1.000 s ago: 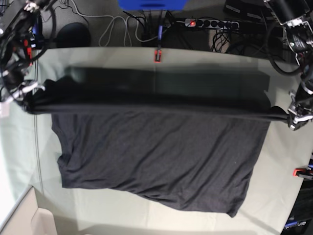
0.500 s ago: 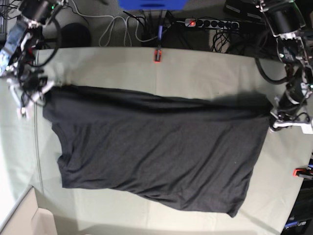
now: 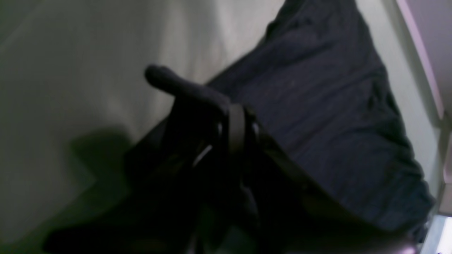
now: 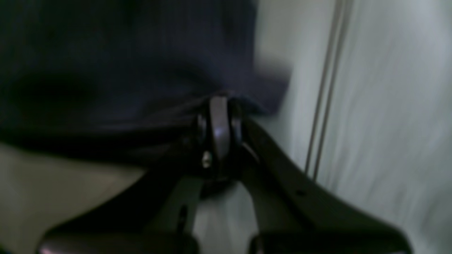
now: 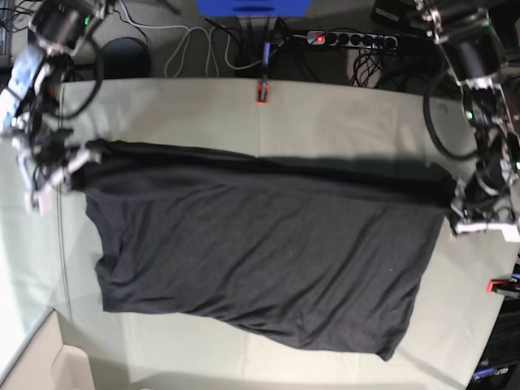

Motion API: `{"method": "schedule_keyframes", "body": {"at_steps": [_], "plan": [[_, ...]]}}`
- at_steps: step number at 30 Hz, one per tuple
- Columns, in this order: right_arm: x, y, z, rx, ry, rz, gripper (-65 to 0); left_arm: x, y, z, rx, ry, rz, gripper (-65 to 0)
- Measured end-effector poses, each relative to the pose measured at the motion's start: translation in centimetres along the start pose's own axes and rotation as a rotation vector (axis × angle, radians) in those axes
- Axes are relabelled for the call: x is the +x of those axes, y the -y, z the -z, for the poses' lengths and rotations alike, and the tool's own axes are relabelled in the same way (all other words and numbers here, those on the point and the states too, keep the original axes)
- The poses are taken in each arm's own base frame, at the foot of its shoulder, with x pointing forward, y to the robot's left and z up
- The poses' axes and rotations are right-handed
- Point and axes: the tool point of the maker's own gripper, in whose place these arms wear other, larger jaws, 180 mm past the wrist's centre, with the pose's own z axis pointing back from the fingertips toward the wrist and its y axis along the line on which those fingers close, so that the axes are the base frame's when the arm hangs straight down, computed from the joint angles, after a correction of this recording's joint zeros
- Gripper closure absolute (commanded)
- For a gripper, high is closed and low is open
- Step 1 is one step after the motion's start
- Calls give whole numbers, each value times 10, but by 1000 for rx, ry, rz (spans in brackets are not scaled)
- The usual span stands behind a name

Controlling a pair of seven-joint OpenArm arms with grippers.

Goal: Layout the t-shirt on the table in an organized manner, then fold the t-shirt properly
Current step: 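Release the t-shirt and pull both grippers back slightly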

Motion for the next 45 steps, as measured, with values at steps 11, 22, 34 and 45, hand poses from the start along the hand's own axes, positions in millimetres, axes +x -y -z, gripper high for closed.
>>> {"method": "schedule_keyframes", "body": {"at_steps": [11, 22, 34, 45], "plan": [[53, -6, 11, 17, 96, -6, -14, 38, 34, 7, -67, 72, -6, -4], [44, -2, 21, 31, 60, 21, -238, 2, 33, 39, -29, -89, 109, -240], [8, 24, -12, -69, 27, 30, -358, -11, 16, 16, -30, -73, 122, -368], [-39, 0, -19, -38, -43, 58, -358, -59, -29, 11, 62, -115, 132, -368]]}}
